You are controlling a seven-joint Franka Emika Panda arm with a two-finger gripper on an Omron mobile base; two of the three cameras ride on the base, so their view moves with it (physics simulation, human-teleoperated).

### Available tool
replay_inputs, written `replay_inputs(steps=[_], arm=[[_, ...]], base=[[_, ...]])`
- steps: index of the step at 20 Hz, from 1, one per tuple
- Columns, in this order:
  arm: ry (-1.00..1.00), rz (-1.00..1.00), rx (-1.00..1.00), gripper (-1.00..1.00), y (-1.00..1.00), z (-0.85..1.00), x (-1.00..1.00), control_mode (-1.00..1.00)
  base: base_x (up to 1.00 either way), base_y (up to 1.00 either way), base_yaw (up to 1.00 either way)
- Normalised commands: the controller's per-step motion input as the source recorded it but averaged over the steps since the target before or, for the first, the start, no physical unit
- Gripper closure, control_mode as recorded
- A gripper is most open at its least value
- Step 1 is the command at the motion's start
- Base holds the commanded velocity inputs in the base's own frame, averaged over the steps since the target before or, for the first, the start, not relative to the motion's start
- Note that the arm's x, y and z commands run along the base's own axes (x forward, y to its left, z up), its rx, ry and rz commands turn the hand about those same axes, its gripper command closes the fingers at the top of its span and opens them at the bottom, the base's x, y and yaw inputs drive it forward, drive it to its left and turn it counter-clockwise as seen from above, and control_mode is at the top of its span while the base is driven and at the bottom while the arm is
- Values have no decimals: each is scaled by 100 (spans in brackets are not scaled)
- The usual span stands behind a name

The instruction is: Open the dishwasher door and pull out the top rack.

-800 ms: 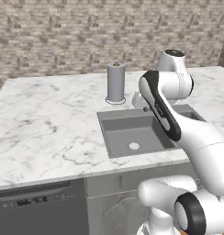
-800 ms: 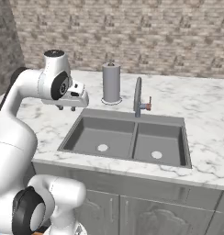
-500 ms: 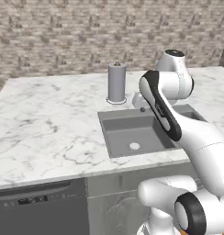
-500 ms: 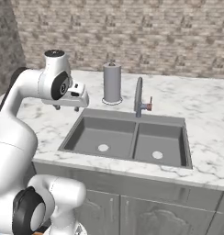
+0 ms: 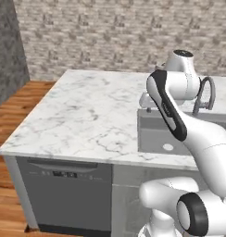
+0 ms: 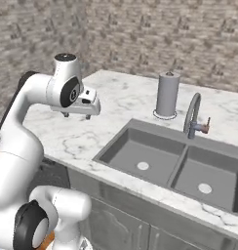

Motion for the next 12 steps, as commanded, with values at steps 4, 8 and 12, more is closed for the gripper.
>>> replay_inputs(steps=[4,8,12], arm=[[0,0,0,-100,0,0,0,100],[0,0,0,-100,0,0,0,100],[0,0,0,-100,0,0,0,100]], base=[[-21,-14,58],[0,-28,55],[16,-40,47]])
